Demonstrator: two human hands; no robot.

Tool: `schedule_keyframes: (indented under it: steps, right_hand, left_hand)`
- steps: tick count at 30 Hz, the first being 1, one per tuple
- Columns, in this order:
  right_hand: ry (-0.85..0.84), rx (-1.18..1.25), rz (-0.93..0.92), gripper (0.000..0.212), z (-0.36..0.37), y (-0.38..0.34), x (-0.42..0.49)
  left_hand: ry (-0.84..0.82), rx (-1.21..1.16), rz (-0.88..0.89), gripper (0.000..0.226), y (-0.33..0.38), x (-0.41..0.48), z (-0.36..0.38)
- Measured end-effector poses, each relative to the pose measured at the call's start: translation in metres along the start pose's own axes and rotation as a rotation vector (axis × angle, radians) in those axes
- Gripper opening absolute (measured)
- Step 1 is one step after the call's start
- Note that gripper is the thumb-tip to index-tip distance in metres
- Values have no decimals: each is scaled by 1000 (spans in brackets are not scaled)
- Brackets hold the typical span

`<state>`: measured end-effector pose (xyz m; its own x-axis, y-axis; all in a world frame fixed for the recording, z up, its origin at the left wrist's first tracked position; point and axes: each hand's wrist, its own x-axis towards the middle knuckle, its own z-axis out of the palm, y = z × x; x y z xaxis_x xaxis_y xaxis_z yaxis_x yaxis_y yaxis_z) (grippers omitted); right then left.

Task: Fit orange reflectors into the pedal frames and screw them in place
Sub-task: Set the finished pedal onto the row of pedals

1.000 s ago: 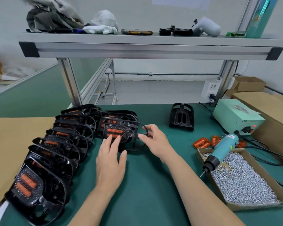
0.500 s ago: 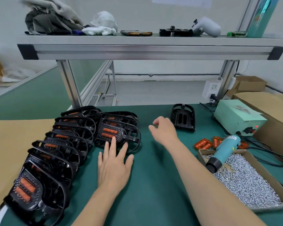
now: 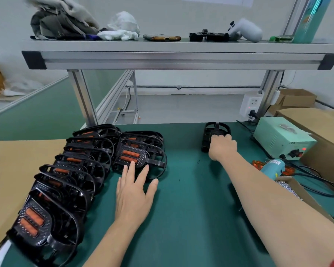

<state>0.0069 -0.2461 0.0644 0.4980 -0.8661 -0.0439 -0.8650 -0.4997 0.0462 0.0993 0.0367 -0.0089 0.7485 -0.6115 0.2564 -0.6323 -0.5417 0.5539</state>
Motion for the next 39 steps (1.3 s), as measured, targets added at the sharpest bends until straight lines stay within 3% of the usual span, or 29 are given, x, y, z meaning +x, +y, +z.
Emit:
schedule_keyframes:
  steps: [4, 13, 22, 27, 29, 32, 34, 39]
  right_hand:
    - [12, -14, -51, 39, -3, 5, -9]
    - [-11, 43, -221, 39, -9, 6, -50]
    - [166, 359, -254, 26, -27, 11, -79]
    - [263, 613, -357, 25, -31, -4, -111]
    - [302, 681, -422, 24, -28, -13, -130]
    - [339, 716, -532, 21, -19, -25, -157]
    - [325, 738, -571, 21, -12, -31, -172]
    - [336, 777, -630, 26, 2, -41, -192]
  left_hand:
    - [17, -16, -1, 56, 1, 0, -1]
    - [31, -39, -8, 54, 6, -3, -5]
    - [119, -120, 7, 52, 8, -5, -8]
    - [292, -401, 71, 20, 23, -18, -11]
    - [125, -803, -121, 19, 41, -20, -17]
    - [-365, -1450, -487, 76, 59, -11, -26]
    - [-596, -1681, -531, 92, 60, -6, -33]
    - [-653, -1860, -446, 76, 58, -5, -40]
